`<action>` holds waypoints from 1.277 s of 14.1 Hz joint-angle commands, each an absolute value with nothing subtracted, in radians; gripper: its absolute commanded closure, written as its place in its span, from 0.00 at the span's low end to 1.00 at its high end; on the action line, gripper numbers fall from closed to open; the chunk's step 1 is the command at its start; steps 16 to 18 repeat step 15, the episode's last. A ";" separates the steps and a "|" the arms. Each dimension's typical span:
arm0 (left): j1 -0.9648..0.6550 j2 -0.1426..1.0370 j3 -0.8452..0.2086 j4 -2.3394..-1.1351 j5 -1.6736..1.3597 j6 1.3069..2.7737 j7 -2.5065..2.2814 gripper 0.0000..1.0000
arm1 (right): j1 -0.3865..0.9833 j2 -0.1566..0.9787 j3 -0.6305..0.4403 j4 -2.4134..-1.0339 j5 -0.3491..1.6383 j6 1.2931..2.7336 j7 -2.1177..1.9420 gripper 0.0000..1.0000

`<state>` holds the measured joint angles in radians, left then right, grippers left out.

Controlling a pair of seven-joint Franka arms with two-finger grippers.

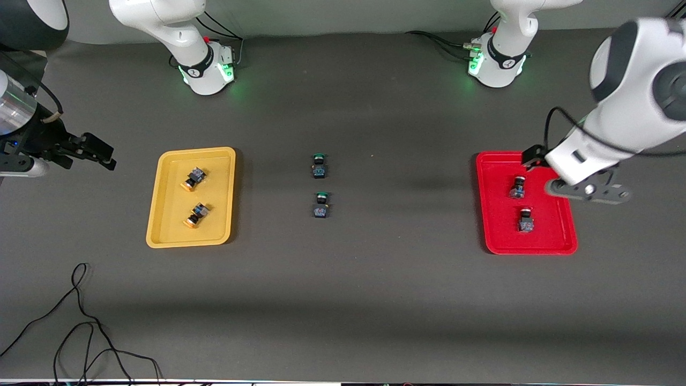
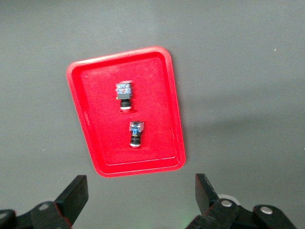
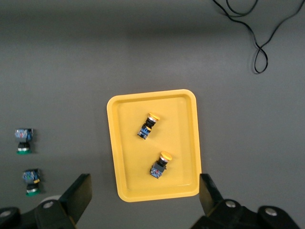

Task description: Place red and yellow buttons in trays

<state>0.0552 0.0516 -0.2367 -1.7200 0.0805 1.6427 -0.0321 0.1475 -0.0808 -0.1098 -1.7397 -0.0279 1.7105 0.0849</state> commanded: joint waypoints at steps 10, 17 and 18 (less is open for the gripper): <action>0.105 0.003 -0.180 -1.689 0.051 1.540 -0.037 0.00 | 0.150 -0.080 -0.156 -1.733 0.021 1.704 0.038 0.00; 0.048 -0.003 -0.124 -1.669 0.052 1.531 -0.040 0.00 | 0.153 -0.041 -0.153 -1.729 0.020 1.736 0.046 0.00; 0.048 -0.003 -0.124 -1.669 0.052 1.531 -0.040 0.00 | 0.153 -0.041 -0.153 -1.729 0.020 1.736 0.046 0.00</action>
